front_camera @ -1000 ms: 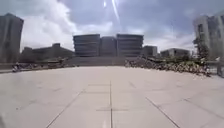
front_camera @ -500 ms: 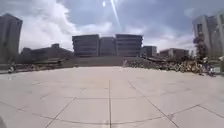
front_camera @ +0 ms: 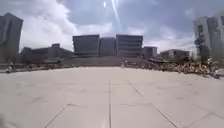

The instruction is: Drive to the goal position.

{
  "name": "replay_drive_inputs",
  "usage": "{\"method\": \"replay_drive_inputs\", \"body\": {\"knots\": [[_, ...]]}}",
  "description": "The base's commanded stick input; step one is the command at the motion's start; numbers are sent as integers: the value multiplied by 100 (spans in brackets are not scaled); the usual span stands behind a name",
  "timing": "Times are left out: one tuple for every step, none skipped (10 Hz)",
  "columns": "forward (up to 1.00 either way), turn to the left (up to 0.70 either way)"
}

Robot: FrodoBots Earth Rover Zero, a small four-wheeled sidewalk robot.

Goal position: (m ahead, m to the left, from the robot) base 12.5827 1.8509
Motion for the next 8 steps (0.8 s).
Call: {"method": "replay_drive_inputs", "body": {"knots": [[66,0],[66,0],[66,0],[66,0],[66,0],[66,0],[65,0],[68,2]]}}
